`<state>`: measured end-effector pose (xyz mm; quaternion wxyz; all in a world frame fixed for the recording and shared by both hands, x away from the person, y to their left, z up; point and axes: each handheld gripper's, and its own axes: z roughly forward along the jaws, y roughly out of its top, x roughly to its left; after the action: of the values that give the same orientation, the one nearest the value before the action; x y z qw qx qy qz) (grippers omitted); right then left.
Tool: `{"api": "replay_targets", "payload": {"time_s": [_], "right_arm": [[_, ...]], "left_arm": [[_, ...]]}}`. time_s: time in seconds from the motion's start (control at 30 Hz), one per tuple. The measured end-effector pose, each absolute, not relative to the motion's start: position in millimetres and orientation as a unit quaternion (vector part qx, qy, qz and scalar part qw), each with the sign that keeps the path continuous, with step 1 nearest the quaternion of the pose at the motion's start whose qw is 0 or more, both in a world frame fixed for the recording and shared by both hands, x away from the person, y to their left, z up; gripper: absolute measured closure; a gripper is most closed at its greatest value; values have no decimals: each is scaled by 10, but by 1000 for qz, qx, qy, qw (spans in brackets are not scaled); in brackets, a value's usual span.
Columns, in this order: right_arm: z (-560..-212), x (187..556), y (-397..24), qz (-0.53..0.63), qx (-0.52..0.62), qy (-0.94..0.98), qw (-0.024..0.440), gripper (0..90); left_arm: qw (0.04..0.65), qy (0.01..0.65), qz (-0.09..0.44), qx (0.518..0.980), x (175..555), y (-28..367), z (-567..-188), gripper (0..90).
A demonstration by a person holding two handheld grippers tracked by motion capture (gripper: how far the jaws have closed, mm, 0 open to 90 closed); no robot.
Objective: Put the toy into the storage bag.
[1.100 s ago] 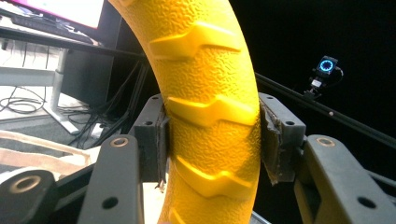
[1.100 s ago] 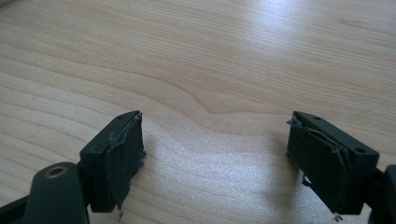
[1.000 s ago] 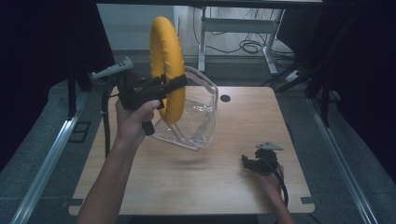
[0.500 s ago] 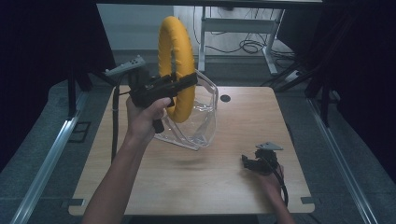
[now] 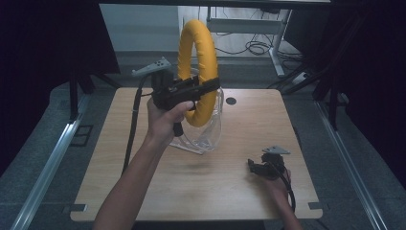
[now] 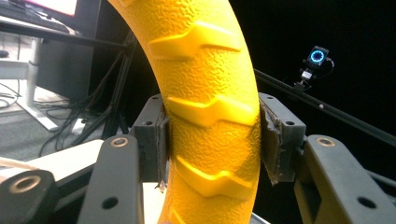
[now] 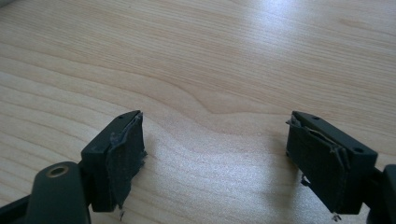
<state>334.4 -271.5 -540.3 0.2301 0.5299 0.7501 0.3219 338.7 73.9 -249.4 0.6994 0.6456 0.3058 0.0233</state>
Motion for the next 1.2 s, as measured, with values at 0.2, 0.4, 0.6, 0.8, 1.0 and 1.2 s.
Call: {"api": "replay_targets", "payload": {"time_s": [0.2,0.4,0.6,0.8,1.0,1.2], "right_arm": [[-5404,3343,-2715,322,529,751,231,197],[-5406,3344,-2716,322,527,751,232,199],[-5406,3345,-2717,322,527,751,234,201],[-5406,3344,-2715,323,527,751,233,202],[-5405,3342,-2715,323,527,751,232,203],[-5405,3342,-2715,323,527,751,233,203]], "left_arm": [[696,308,26,648,3462,660,-2575,503],[688,322,17,650,3552,644,-2713,502],[679,337,23,652,3655,654,-2872,502],[673,347,19,653,3726,668,-2991,502],[666,367,16,649,3797,715,-3142,502],[660,378,17,649,3829,766,-3253,503]]}}
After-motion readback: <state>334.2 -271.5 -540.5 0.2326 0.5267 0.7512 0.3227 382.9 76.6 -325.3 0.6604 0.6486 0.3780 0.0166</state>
